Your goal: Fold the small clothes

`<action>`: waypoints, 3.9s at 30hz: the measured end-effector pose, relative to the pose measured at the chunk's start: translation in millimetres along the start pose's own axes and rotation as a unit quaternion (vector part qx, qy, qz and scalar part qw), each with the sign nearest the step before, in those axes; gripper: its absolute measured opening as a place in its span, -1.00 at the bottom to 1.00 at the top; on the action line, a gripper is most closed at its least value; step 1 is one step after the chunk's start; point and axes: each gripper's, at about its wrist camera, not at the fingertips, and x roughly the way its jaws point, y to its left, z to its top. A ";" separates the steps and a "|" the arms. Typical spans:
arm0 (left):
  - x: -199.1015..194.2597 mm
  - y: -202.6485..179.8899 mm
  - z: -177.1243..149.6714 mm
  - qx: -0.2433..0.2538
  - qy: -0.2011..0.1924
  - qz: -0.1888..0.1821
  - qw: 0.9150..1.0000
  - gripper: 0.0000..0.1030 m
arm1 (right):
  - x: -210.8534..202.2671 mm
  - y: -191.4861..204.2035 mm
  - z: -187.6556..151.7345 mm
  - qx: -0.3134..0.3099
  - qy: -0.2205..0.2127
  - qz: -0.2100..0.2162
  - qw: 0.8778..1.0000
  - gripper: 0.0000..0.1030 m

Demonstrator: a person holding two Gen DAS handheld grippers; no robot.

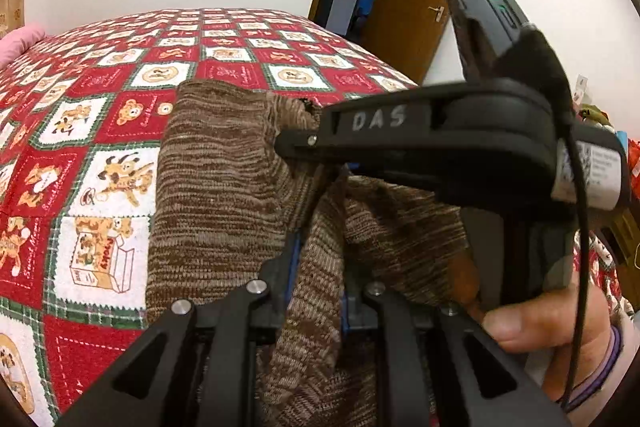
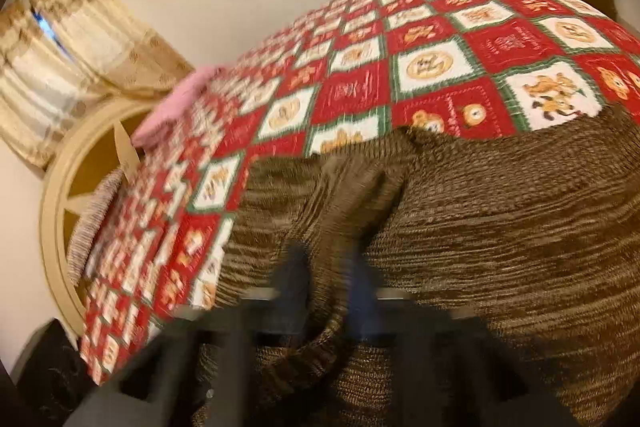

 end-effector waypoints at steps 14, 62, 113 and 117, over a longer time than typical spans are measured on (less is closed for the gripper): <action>-7.8 -40.2 10.5 0.034 0.000 0.036 0.999 -0.72 | -60.3 4.0 18.8 -0.051 -0.045 -0.008 0.998 -0.86; -53.6 -65.9 -14.8 -0.005 0.007 -0.064 0.998 0.83 | -223.1 -121.4 -66.9 0.049 -0.098 -0.129 0.986 -0.15; -16.3 -40.2 -53.9 0.009 0.045 0.138 0.989 1.00 | -156.7 -38.7 -119.3 -0.048 -0.033 -0.196 0.979 -0.82; -16.2 -39.5 -54.0 0.007 0.049 0.134 0.990 1.00 | -161.6 -51.2 -137.0 -0.042 -0.029 -0.189 0.981 -0.82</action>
